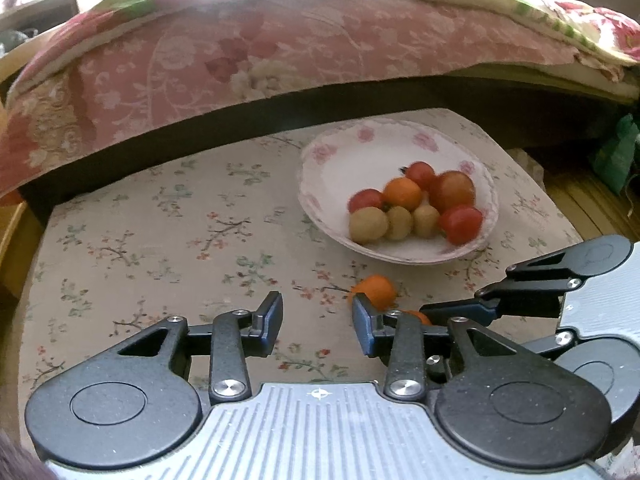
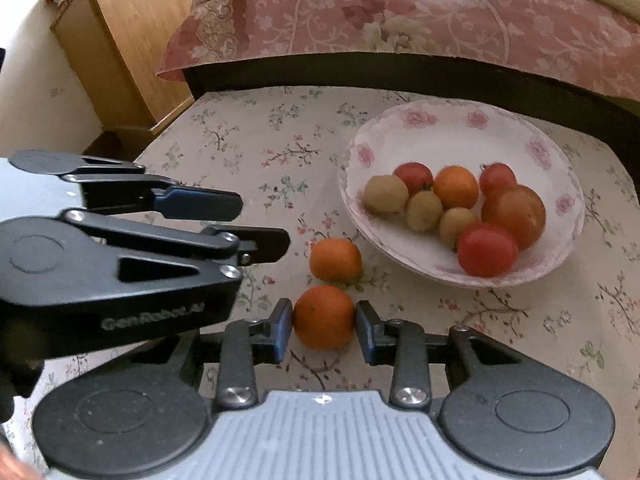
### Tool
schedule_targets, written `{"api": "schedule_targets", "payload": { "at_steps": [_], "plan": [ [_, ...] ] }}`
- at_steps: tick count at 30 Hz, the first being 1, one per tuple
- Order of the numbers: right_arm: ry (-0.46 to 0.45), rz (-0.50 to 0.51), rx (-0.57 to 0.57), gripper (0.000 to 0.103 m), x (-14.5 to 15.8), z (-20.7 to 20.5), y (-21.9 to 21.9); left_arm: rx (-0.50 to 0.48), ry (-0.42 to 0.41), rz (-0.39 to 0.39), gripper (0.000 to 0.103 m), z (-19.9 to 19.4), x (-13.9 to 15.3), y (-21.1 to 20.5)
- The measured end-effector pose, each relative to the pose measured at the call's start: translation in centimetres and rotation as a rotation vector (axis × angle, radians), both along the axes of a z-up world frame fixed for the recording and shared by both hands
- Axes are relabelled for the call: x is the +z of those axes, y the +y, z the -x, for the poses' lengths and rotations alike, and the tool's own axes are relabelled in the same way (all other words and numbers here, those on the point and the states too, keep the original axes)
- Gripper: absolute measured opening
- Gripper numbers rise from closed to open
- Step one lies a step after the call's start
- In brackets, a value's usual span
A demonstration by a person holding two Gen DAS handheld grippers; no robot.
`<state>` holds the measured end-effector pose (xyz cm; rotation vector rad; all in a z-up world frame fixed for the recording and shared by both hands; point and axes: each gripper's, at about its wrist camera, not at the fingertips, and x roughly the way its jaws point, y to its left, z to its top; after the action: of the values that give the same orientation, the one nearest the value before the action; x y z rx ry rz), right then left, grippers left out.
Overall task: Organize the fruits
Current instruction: 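Move both tools back toward the two oranges on the tablecloth, then grasp an orange with the right tool while the left tool grasps the other orange, then carry both oranges over the white plate with both tools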
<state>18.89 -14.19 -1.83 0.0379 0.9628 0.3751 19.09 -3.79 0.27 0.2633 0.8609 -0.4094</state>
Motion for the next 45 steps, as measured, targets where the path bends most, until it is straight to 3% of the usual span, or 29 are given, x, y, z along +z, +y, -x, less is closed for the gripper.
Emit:
{"api": "schedule_targets", "payload": {
  "at_steps": [7,15,18,27,45],
  "plan": [
    [0.025,0.01,-0.04,0.035,0.3,1.6,-2.6,-0.059,0.024,-0.012,0.048,-0.1,-1.5,-2.4],
    [0.024,0.017,-0.06,0.035,0.5,2.1,-4.4,-0.063,0.028,-0.03,0.048,-1.1,-3.1,-4.1],
    [0.027,0.022,-0.069,0.035,0.4,2.1,-4.7,-0.059,0.029,-0.035,0.041,-1.3,-3.5,-4.3],
    [0.031,0.023,-0.065,0.035,0.3,2.1,-4.8,-0.069,0.026,-0.046,0.039,-0.8,-3.4,-4.2],
    [0.023,0.107,-0.04,0.035,0.4,6.9,-3.4,-0.103,0.059,-0.097,0.041,7.4,-3.3,-1.3]
  ]
}}
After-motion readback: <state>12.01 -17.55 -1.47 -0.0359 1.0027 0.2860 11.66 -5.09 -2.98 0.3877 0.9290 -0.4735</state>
